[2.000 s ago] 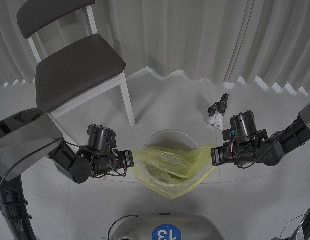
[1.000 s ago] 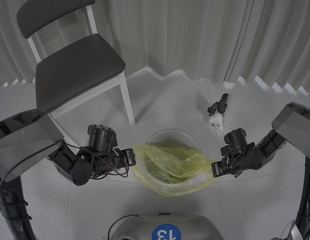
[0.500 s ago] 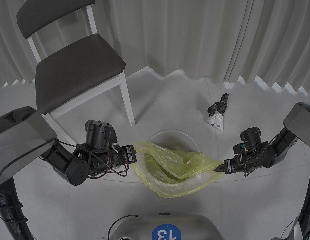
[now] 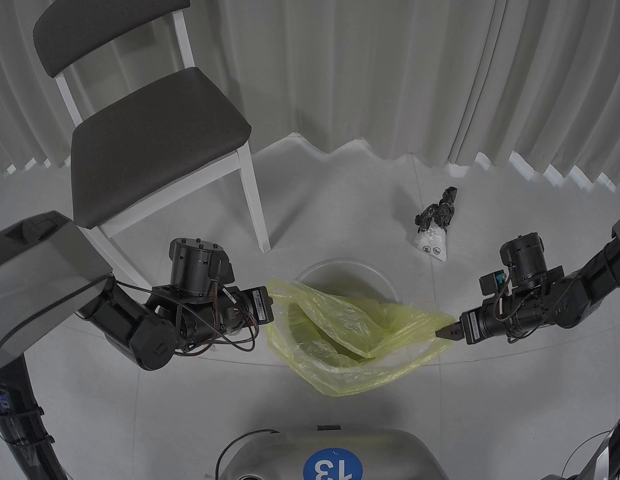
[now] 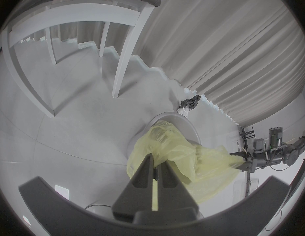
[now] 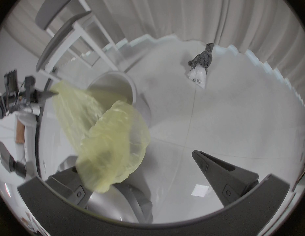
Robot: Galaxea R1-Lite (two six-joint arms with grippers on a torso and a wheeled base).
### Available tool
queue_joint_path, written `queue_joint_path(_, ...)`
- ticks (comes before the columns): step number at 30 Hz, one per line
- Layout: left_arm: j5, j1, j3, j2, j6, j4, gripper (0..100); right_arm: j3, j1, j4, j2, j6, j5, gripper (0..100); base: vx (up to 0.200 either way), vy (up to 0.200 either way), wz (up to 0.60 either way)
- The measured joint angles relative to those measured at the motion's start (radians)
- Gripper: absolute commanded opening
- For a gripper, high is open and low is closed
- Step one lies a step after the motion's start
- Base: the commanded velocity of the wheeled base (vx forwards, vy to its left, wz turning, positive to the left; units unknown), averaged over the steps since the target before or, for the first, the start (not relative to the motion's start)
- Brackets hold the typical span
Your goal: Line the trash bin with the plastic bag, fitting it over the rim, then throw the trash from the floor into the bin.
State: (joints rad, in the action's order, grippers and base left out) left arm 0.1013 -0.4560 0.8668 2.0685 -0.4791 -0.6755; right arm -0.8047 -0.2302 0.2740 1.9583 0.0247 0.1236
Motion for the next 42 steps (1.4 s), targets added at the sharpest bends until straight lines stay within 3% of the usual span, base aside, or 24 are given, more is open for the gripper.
queue_joint_path(3,-0.001,-0.006,0.0,0.004,0.0,-0.001,0,-0.001,0.01,-0.078,-0.03,-0.069,-0.011,100,0.0,0.0,0.0)
queue_joint_path(6,-0.001,-0.01,-0.001,0.008,-0.001,-0.002,0,-0.001,0.036,-0.093,-0.03,-0.081,0.0,100,0.0,0.0,0.0)
queue_joint_path(12,-0.001,-0.016,-0.007,0.009,-0.004,-0.003,0,-0.003,0.062,-0.093,-0.049,-0.029,0.159,100,0.0,0.0,0.0)
queue_joint_path(15,-0.001,-0.014,-0.01,0.008,-0.007,-0.002,0,-0.003,0.05,-0.092,-0.081,-0.012,0.184,100,0.0,0.0,0.0)
queue_joint_path(20,-0.001,-0.01,-0.014,0.008,-0.01,-0.002,0,-0.008,-0.077,-0.087,-0.129,-0.001,0.097,100,0.0,0.0,0.0)
queue_joint_path(22,-0.001,-0.009,-0.015,0.013,-0.011,-0.003,0,-0.029,-0.181,-0.077,-0.143,-0.001,0.029,100,0.0,0.0,0.0)
queue_joint_path(23,-0.004,-0.009,-0.012,0.03,-0.011,-0.016,0,-0.107,-0.293,-0.07,-0.114,-0.019,-0.041,100,0.0,0.0,0.0)
queue_joint_path(35,-0.004,0.008,0.011,0.1,-0.008,-0.042,0,-0.283,-0.398,-0.059,0.128,-0.176,-0.141,100,0.0,0.0,0.0)
queue_joint_path(36,-0.003,0.011,0.013,0.106,-0.007,-0.043,100,-0.292,-0.401,-0.058,0.146,-0.181,-0.146,100,0.0,0.0,0.0)
queue_joint_path(42,0.001,0.015,0.005,0.116,-0.006,-0.066,100,-0.328,-0.42,-0.06,0.214,-0.189,-0.159,100,0.0,0.0,0.0)
